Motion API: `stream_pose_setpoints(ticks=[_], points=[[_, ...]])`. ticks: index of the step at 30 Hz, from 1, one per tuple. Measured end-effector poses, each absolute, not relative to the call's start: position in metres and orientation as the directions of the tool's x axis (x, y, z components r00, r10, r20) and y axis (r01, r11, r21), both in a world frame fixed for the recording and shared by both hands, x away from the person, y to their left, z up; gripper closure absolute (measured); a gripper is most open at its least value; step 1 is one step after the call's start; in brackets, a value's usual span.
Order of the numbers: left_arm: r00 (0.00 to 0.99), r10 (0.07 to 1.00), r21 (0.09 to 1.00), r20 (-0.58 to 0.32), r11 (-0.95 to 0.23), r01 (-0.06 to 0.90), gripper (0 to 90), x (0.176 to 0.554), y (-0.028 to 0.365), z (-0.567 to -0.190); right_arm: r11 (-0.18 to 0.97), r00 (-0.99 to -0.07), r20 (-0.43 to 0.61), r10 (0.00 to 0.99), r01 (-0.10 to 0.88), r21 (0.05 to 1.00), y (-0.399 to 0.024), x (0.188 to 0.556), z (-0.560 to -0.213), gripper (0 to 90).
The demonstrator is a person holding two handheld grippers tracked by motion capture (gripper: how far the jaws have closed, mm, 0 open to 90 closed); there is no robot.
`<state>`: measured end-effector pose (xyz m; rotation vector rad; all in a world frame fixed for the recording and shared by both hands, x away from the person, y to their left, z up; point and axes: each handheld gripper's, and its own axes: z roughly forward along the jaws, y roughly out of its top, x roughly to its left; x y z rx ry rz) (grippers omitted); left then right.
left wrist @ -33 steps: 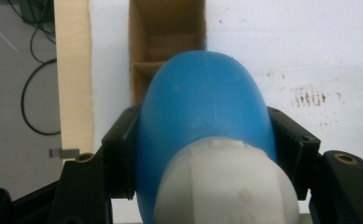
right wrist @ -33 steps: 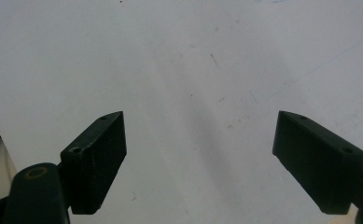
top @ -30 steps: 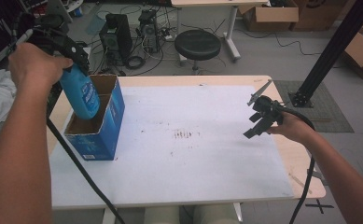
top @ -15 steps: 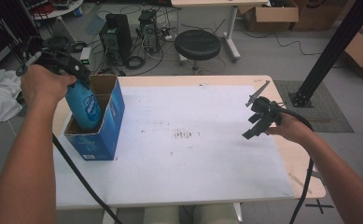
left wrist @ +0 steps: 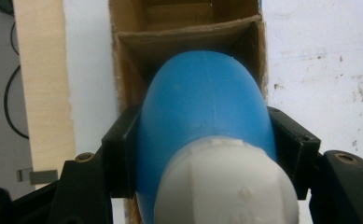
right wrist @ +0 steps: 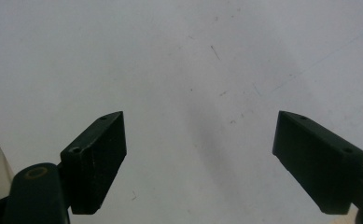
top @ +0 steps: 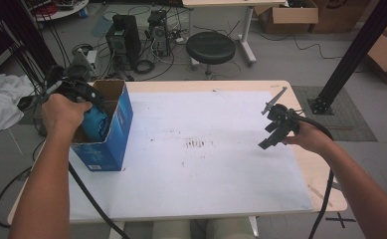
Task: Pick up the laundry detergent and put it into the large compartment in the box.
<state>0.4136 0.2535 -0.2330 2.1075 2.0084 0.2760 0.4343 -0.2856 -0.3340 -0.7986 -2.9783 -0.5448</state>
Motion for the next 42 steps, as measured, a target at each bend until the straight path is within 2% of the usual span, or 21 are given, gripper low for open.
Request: stream_pose_setpoints(ticks=[10,23,39,42], points=[[0.062,0.998,0.257,0.004,-0.061,0.965,38.1,0.414,0.251,-0.263,0.807,-0.866,0.100,0.490,0.494,0.324,-0.287,0.434,-0.338,17.0],[0.068,0.998,0.226,-0.006,-0.065,0.972,38.1,0.416,0.253,-0.285,0.808,-0.866,0.105,0.489,0.495,0.320,-0.285,0.434,-0.339,17.0],[0.050,0.998,0.236,-0.033,-0.041,0.971,37.3,0.415,0.256,-0.285,0.808,-0.866,0.104,0.489,0.495,0.319,-0.286,0.433,-0.338,17.0],[0.041,0.998,0.246,-0.044,-0.029,0.969,34.1,0.414,0.258,-0.282,0.807,-0.866,0.102,0.490,0.494,0.322,-0.287,0.433,-0.337,17.0]])
